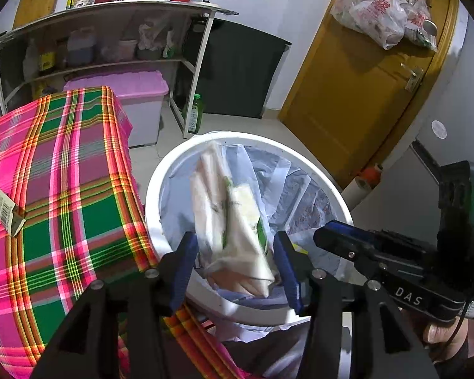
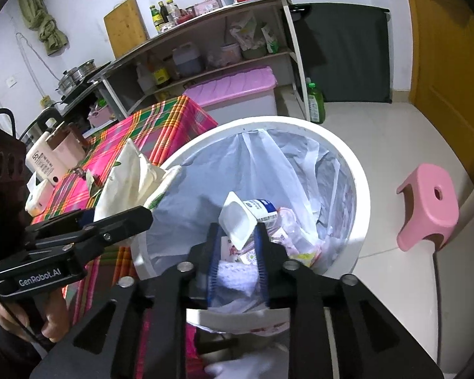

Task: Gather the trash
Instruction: 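Open the left tool over the bin while the right tool opens too, then move both open tools back over the table toward the paper strip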

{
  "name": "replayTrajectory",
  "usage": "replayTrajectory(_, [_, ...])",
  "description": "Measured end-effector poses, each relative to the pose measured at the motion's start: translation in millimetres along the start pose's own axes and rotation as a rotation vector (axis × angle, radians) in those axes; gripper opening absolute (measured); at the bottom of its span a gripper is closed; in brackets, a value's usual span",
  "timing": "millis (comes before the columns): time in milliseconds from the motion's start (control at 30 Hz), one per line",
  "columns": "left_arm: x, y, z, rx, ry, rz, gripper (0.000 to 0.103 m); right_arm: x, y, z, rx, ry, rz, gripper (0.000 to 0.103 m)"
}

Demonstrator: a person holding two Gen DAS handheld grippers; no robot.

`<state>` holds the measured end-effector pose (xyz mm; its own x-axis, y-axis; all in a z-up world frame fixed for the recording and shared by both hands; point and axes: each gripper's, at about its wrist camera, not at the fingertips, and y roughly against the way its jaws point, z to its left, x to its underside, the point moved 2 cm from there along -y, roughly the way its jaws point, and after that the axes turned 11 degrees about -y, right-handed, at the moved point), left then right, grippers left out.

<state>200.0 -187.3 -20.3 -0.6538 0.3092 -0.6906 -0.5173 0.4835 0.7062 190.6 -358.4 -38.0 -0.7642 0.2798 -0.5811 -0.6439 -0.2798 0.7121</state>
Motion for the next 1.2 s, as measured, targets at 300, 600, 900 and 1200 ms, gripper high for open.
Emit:
replayTrajectory(300, [-1.6, 12.9, -1.0, 0.005, -0.005, -0.032, 0.052, -1.1, 11.2, 7.0, -0.002, 0.012, -0.026, 0.029])
replayTrajectory(600, [4.1, 33.1, 4.9, -0.015, 0.02, -0.062, 0.052, 2.0, 27.7, 22.3, -0.017, 0.047, -0.051, 0.03])
replayTrajectory(900, [19.3, 58.3, 19.5, -0.062, 0.053, -0.085, 0.052, 12.0, 37.8, 48.9, -0.047, 0.102, -0.054, 0.03])
replayTrajectory(1200, [40.2, 81.7, 34.8, -0.101, 0.077, -0.108, 0.052, 24.5, 37.0, 79.6, -0.101, 0.159, -0.029, 0.031])
